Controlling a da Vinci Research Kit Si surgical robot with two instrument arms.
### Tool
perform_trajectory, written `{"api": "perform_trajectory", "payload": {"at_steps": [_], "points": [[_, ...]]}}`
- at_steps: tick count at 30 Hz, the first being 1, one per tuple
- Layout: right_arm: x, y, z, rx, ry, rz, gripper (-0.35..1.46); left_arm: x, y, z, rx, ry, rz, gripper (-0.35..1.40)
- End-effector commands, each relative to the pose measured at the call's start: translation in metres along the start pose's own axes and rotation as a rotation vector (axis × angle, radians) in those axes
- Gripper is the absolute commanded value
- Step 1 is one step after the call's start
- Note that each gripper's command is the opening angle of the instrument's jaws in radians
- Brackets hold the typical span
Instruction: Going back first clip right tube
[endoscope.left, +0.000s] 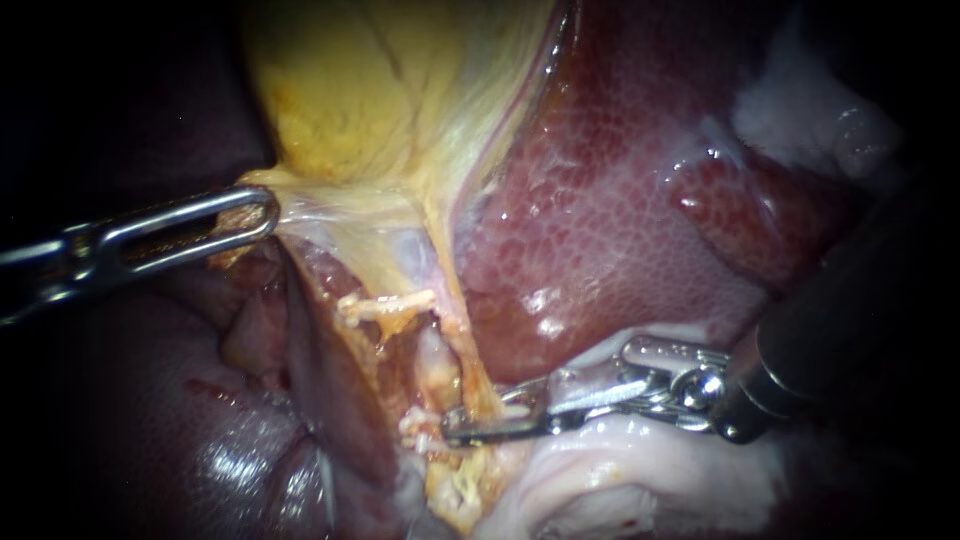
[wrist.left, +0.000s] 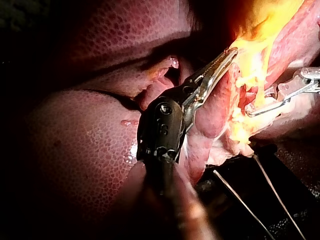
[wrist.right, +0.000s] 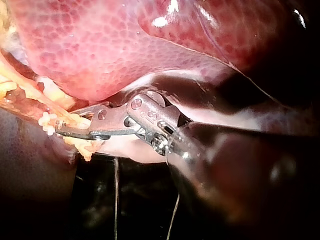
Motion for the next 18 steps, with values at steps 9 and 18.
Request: {"api": "perform_trajectory", "payload": {"at_steps": [9,18], "points": [[0.0,-0.0001,0.0001,-0.005,0.003,0.006,-0.2,0.0,0.0,0.0,0.0,0.0,0.0,-0.35],[0.0023,-0.0002,0.0001,-0.08,0.1,-0.121,0.6,0.0001,-0.0001,-0.0001,-0.001,-0.001,0.001,-0.35]]}}
